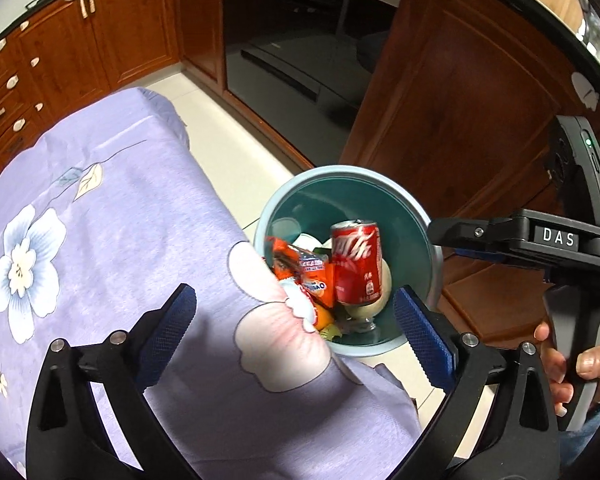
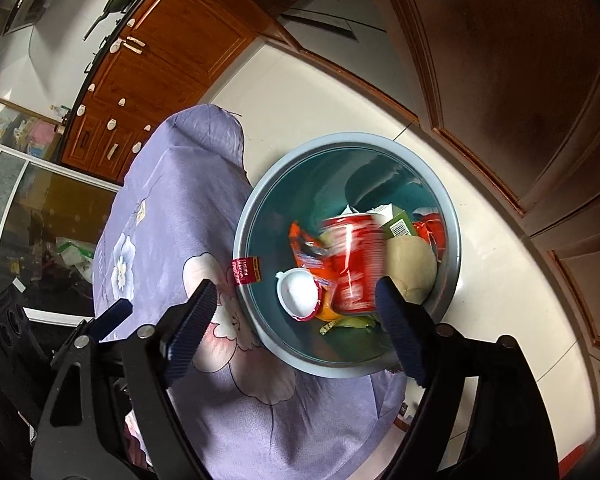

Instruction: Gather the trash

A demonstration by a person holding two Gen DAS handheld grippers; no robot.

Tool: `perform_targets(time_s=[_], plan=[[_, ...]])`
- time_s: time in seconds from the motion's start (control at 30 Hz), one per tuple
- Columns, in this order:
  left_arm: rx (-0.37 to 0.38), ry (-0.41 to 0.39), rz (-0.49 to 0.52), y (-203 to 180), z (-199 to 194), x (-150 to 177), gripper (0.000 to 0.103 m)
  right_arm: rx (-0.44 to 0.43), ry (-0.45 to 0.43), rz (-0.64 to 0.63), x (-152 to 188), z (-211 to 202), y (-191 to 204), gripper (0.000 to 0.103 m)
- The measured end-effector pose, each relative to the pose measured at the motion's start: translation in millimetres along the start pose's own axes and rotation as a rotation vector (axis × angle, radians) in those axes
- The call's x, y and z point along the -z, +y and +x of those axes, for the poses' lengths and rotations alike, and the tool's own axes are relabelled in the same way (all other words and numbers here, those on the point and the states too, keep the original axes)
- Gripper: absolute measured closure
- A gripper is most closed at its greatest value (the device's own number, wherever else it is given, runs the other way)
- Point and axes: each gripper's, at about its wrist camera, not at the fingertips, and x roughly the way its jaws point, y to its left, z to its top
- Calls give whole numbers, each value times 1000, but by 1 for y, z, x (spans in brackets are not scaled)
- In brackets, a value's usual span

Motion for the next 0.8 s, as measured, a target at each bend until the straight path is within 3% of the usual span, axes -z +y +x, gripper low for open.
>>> perform_targets(time_s=[0.13, 0.5, 0.8], plan=[[6, -7, -23, 8, -7, 4, 4, 38, -6, -3, 3, -2, 3, 19], [10, -45, -37, 11, -39, 20, 4, 122, -36, -62, 21, -19, 25, 15], [-21, -84, -23, 4, -76, 39, 4, 130, -83, -119, 51, -50, 47, 10]])
